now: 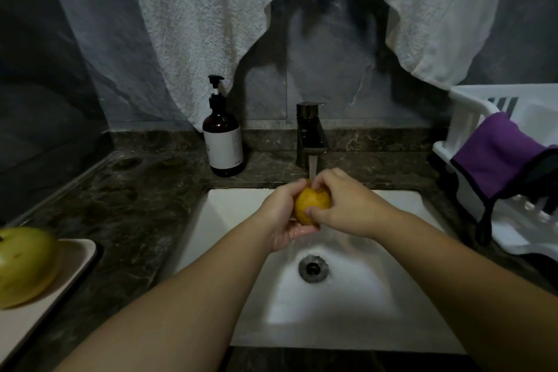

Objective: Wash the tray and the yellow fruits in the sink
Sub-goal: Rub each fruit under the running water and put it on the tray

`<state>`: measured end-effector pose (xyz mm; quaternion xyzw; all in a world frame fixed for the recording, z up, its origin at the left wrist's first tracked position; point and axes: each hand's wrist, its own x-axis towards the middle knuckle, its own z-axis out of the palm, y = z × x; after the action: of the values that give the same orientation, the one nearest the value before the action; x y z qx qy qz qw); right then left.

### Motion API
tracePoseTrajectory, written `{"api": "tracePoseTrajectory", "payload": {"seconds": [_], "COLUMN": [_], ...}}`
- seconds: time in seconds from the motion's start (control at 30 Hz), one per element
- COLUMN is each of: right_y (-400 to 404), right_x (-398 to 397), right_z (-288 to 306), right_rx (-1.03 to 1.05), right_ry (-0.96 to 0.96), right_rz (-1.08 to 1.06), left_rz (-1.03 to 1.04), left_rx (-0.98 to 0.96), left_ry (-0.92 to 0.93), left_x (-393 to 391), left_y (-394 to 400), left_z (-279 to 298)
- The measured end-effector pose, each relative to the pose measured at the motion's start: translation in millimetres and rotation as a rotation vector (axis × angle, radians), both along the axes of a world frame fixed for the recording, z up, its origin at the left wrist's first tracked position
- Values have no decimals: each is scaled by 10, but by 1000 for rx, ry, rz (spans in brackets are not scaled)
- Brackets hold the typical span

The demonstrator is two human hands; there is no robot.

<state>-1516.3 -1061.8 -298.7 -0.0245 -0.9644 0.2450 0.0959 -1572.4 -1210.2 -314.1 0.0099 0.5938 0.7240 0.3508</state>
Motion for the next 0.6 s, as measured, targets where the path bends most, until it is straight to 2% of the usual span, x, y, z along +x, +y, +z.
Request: {"api": "tracePoseTrajectory", "payload": {"seconds": [0.2, 0.33, 0.43, 0.5, 0.6], "right_y": [-50, -55, -60, -43, -39], "right_x": [17, -5, -15, -11, -13], "right_z": [-14, -45, -65, -65, -69], "right_rx": [13, -68, -25, -151, -554], "right_ry": [-29, -19, -6, -5, -103], "right_rz": [18, -24, 24, -8, -97], "left_rz": [7, -5, -58, -89, -123], "left_rx": [24, 6, -35, -77, -104], "left_ry": [-18, -4, -3, 16, 67], "left_x": [7, -14, -5, 2, -8], "left_y": [7, 2, 14, 10, -4], "left_z": [2, -3, 3, 1, -22]}}
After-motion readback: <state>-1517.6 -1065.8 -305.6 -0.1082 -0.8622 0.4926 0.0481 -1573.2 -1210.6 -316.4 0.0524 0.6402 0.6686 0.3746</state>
